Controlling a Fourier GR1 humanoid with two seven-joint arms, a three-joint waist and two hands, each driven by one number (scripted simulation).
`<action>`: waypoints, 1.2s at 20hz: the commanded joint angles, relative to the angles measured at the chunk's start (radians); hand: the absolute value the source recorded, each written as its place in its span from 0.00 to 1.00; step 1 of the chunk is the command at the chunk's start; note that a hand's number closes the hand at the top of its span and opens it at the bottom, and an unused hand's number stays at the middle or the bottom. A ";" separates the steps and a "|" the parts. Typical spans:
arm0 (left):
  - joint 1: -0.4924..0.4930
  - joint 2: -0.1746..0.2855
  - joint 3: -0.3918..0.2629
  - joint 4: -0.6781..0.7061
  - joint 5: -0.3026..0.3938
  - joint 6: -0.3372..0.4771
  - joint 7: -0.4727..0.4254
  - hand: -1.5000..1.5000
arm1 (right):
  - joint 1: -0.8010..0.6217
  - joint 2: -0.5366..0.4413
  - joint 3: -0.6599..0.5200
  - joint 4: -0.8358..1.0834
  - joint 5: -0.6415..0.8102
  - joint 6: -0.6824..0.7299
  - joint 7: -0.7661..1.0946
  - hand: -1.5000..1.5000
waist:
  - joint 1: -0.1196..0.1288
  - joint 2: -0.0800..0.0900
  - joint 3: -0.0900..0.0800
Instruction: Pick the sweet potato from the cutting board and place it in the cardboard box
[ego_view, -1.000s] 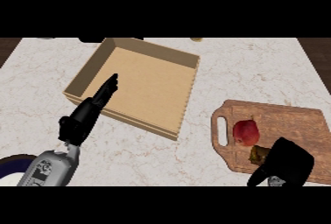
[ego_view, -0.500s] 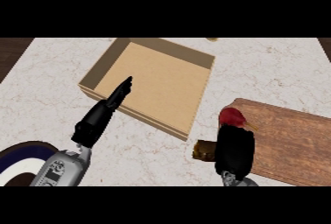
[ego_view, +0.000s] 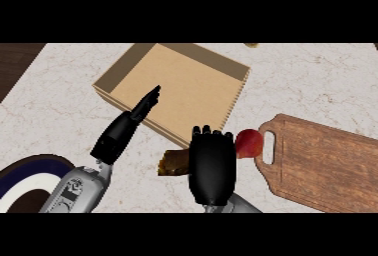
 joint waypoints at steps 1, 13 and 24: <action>-0.012 -0.022 -0.011 0.034 -0.002 -0.002 0.003 0.50 | -0.149 0.010 0.094 -0.022 -0.084 -0.025 0.192 1.00 | -0.006 -0.004 -0.001; -0.033 -0.032 0.005 0.073 -0.025 0.023 -0.003 0.50 | -0.453 0.010 0.048 -0.058 -0.169 -0.123 0.351 1.00 | -0.028 -0.018 -0.004; -0.019 -0.024 0.006 0.055 -0.018 0.007 0.010 0.50 | -0.699 0.009 -0.106 0.104 -0.234 -0.108 0.423 1.00 | -0.031 -0.021 -0.004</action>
